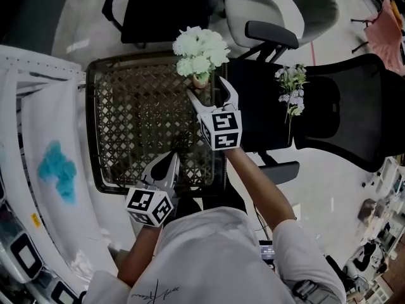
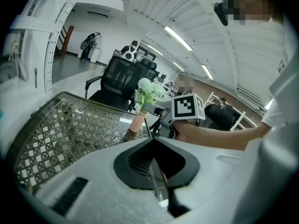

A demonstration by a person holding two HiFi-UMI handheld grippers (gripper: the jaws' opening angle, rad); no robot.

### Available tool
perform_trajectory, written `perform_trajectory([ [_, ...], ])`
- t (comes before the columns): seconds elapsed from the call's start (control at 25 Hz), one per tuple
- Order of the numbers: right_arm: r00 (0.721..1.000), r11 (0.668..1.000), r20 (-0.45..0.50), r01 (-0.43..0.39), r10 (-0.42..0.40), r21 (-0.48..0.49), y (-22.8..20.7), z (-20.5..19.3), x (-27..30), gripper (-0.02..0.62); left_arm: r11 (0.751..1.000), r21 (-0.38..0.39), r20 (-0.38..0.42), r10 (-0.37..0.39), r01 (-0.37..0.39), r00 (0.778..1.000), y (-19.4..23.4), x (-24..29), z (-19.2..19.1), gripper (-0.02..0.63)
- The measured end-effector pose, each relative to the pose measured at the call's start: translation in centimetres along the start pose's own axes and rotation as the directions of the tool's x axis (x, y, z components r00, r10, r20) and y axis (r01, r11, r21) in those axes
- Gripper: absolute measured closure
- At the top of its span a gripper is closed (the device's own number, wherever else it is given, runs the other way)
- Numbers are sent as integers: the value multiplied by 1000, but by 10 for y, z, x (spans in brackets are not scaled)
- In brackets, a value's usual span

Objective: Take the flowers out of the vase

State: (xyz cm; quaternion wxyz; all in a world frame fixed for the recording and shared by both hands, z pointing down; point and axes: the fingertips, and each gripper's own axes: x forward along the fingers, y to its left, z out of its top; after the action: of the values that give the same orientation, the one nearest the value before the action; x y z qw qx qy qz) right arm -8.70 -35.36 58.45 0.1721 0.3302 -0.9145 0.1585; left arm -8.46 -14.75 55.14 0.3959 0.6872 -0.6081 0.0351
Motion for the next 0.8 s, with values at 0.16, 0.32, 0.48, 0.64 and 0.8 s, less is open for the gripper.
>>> perform_trajectory([
  [0.16, 1000, 1000, 2, 5, -5, 1, -5, 0, 9, 237, 1000, 6, 1, 8, -8, 1000, 0, 5, 0, 606],
  [0.32, 1000, 1000, -1, 15, -15, 9, -9, -4, 18, 243, 1000, 3, 1, 19, -19, 1000, 5, 9, 1, 606],
  [0.48, 1000, 1000, -6, 16, -16, 17, -11, -9, 29, 249, 999, -9, -9, 31, -31, 999, 11, 12, -1, 606],
  [0.64, 1000, 1000, -14, 15, -15, 11, -12, -14, 40, 252, 999, -26, -18, 41, -41, 999, 17, 14, -5, 604],
  [0.8, 1000, 1000, -5, 23, -23, 8, -14, -13, 49, 258, 998, -21, -22, 50, -51, 998, 20, 13, -7, 606],
])
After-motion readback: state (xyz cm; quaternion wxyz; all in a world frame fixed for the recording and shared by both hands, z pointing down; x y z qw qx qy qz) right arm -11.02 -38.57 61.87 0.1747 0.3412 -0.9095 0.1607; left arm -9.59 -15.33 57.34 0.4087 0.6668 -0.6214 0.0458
